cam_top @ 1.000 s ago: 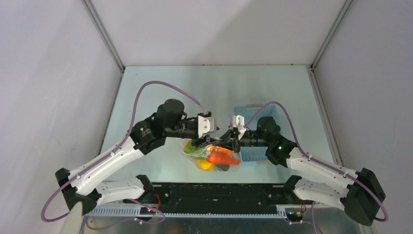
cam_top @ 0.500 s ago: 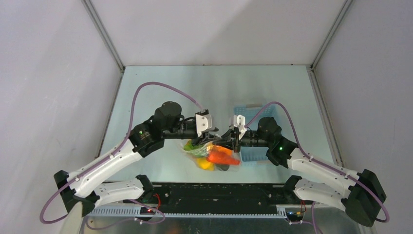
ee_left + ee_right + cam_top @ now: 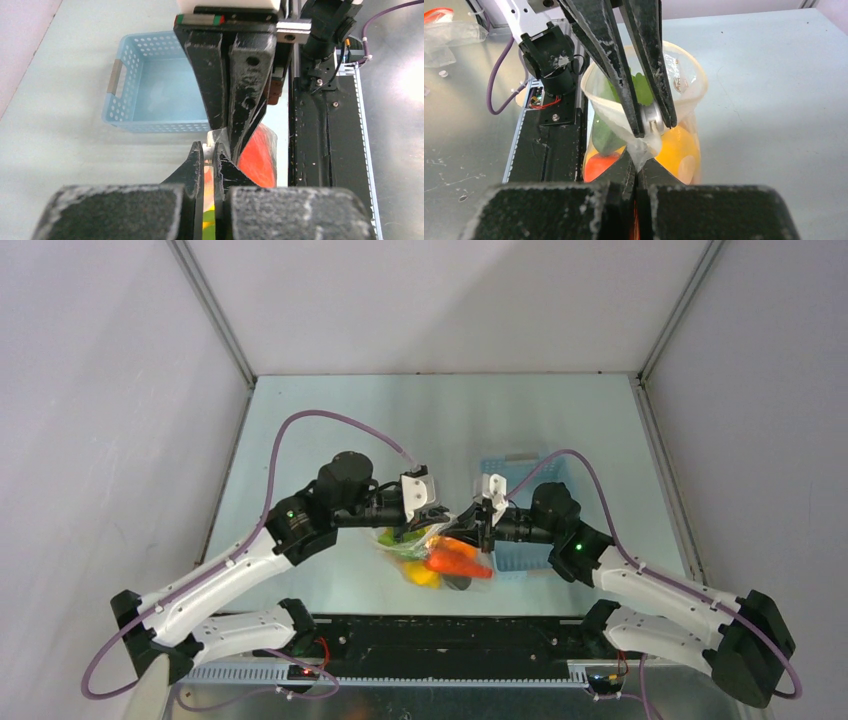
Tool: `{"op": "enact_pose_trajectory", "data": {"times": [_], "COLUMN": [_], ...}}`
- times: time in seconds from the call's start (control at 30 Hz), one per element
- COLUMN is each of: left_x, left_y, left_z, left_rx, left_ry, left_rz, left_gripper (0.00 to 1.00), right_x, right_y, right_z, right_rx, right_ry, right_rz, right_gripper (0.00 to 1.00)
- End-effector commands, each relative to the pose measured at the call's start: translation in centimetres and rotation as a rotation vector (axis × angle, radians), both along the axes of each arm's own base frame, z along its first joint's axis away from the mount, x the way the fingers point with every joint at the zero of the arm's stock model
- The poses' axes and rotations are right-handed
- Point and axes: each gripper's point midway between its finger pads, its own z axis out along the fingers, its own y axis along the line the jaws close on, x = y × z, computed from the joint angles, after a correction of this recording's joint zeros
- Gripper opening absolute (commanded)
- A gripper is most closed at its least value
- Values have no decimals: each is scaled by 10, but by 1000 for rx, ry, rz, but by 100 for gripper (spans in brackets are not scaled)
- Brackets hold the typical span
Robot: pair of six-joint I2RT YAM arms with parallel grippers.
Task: Place the food in the zip-top bag and seal the zipper
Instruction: Adjust the zipper food storage bag at the center of the board.
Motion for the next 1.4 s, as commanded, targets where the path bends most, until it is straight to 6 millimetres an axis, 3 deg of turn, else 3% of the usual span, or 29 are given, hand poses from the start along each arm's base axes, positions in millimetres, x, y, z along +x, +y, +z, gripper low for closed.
{"op": "enact_pose_trajectory", "data": {"times": [0.0,0.4,0.67,0.93,1.0,1.07,1.17,1.27,1.37], "left_x": [8,3,0,-8,-7,-7,-2,3,4], "left_y": [13,25,5,-2,-2,-3,-2,0,1], "left_z": [-8,-19,-7,-8,-6,-2,4,10,14], "left_rx": [4,-8,-59,-46,-53,-67,-89,-120,-130], "left_ry": [31,79,107,152,160,157,129,89,59], "left_rz": [108,162,96,40,43,46,72,96,94], "left_gripper": [0,0,1,15,13,3,0,0,0], "right_x": [4,13,17,35,36,36,28,5,-11], "right_y": [-5,-13,-8,-9,-9,-9,-7,-9,-13], "right_z": [40,45,45,53,56,56,49,31,18], "right_rx": [122,161,171,217,229,230,196,96,31], "right_ry": [-68,-46,-51,-28,-26,-21,-38,-109,-169], "right_rz": [-48,-101,-106,-232,-240,-243,-193,-67,18], "right_gripper": [0,0,0,0,0,0,10,27,34]}}
